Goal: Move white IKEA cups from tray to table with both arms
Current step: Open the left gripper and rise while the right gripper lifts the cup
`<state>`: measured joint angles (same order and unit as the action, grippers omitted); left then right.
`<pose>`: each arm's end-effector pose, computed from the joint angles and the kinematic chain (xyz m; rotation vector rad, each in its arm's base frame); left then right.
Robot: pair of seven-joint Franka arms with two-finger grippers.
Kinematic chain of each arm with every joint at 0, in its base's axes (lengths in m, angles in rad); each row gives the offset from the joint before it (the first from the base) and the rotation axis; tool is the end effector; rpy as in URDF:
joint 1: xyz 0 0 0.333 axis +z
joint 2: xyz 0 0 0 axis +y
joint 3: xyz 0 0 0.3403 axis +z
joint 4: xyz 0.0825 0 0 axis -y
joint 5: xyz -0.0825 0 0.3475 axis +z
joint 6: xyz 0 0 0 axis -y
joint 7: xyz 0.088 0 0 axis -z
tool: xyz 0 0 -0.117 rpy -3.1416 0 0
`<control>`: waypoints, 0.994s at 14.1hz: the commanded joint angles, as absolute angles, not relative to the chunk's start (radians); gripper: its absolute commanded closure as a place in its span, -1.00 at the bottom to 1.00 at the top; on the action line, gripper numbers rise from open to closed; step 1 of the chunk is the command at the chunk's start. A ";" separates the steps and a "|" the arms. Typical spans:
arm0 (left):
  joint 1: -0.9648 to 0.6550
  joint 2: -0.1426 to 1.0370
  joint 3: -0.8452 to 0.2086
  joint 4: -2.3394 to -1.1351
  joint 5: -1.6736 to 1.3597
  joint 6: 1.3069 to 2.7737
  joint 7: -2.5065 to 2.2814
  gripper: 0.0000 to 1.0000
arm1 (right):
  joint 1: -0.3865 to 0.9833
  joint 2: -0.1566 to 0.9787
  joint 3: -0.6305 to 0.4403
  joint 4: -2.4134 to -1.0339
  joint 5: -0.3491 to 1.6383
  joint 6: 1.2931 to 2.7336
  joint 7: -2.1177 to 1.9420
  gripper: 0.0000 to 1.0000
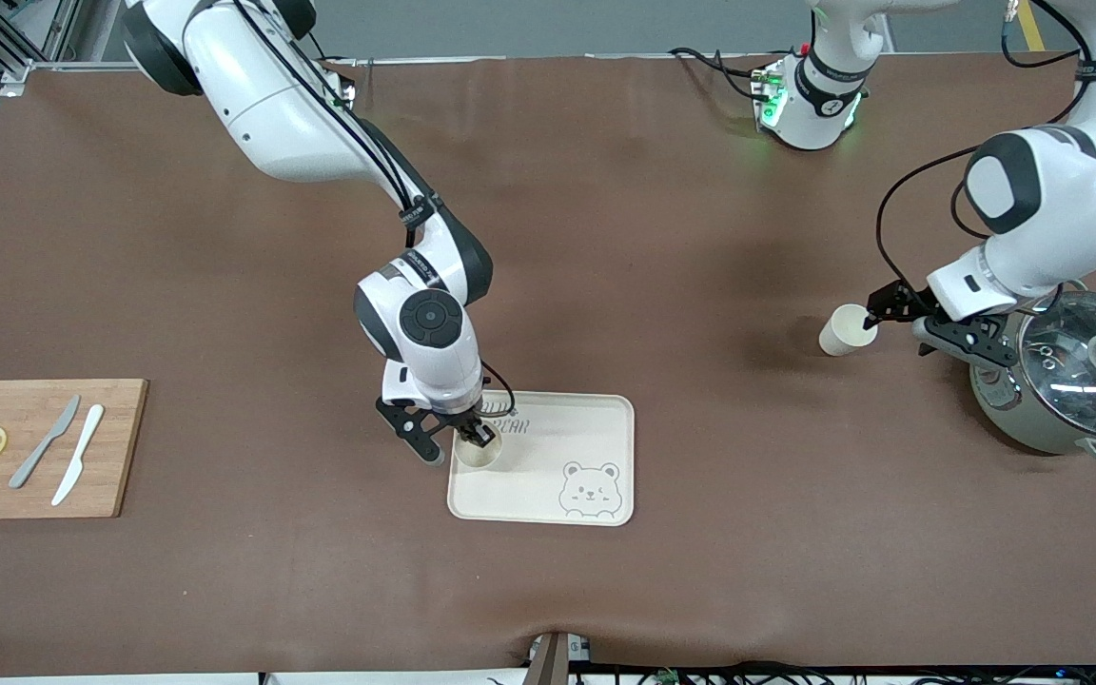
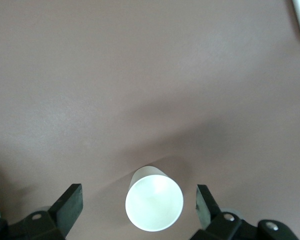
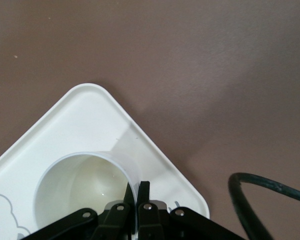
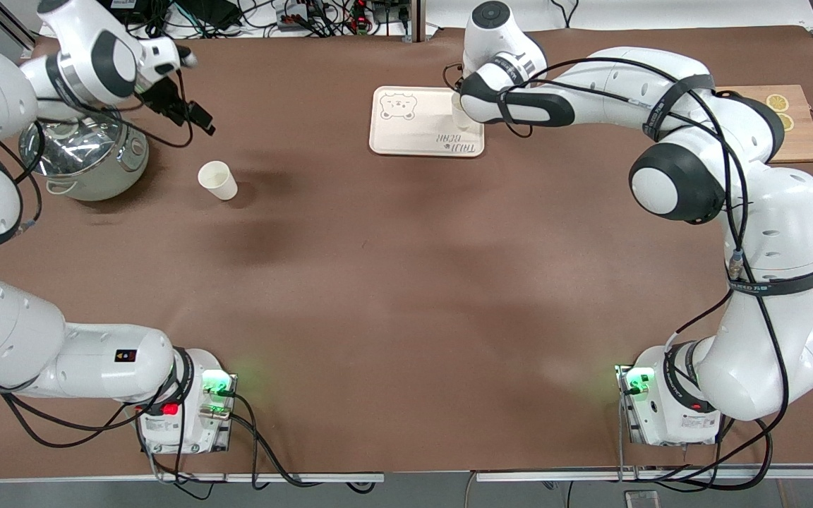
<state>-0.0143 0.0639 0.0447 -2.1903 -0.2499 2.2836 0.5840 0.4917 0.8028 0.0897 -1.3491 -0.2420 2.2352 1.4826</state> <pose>0.5176 0.0078 0.3983 2.9113 -0.5790 0.1267 0.6289 0.3824 0.2809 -2.8844 1.2028 -0.2497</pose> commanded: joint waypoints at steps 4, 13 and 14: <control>-0.017 0.058 0.032 -1.995 -0.164 2.100 0.410 -1.00 | 0.444 0.640 0.103 -1.344 -0.157 2.034 1.288 1.00; -0.017 0.058 -0.038 -1.747 -0.114 1.841 0.124 -1.00 | 0.160 0.320 0.098 -1.431 -0.081 1.684 0.497 1.00; -0.017 0.058 -0.040 -1.726 -0.114 1.821 0.101 -1.00 | 0.115 0.278 0.098 -1.471 -0.075 1.684 0.410 1.00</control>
